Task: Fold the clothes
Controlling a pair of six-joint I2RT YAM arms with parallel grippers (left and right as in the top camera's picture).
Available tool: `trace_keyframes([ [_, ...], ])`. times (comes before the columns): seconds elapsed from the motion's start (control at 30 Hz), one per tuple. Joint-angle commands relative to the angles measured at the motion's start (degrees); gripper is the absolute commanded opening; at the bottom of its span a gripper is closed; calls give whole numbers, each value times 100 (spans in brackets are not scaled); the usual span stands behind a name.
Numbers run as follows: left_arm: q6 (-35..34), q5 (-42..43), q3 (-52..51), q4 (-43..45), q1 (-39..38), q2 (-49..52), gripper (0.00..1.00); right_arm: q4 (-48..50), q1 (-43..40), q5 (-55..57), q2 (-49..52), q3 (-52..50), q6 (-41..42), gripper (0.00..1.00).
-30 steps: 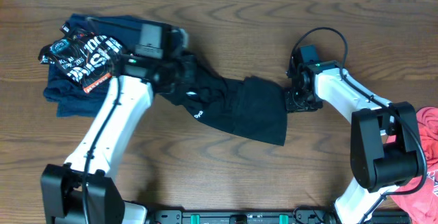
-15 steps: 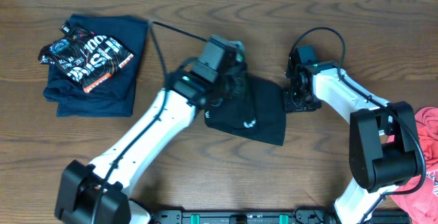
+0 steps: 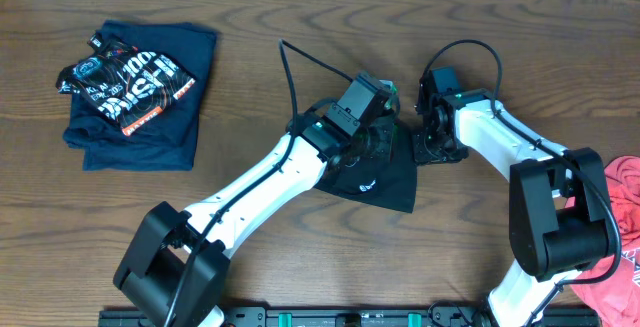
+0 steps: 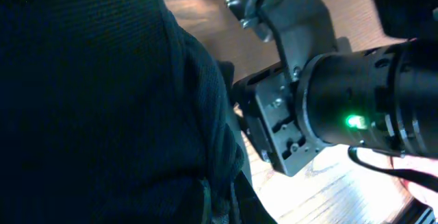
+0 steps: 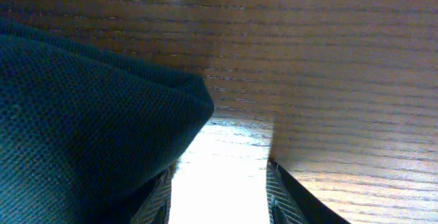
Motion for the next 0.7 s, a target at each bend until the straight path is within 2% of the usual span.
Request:
trace_keyframes([
  [0.0, -74, -52, 160, 109, -26, -4, 6, -9, 173, -284, 269, -90, 122, 44],
  [0.1, -170, 46, 160, 142, -52, -4, 6, -9, 170, -284, 269, -87, 173, 45],
  [0.13, -168, 138, 160, 188, -68, -4, 11, -9, 168, -280, 269, -87, 170, 46],
  [0.2, -39, 413, 160, 332, -92, -7, 33, -11, 144, -271, 262, -74, 219, 48],
  [0.3, 649, 531, 162, 310, -24, -109, 56, -181, 7, -120, 201, 59, 409, 50],
  [0.37, 881, 531, 162, 225, 142, -289, 60, -398, -140, -26, 96, 240, 455, 51],
  [0.53, 1058, 304, 162, -50, 1049, -1003, 60, -931, -520, 39, -352, 800, 435, 52],
  [0.67, 1045, 162, 162, -468, 1893, -1235, 60, -1110, -586, -409, -815, 1134, -70, 52],
])
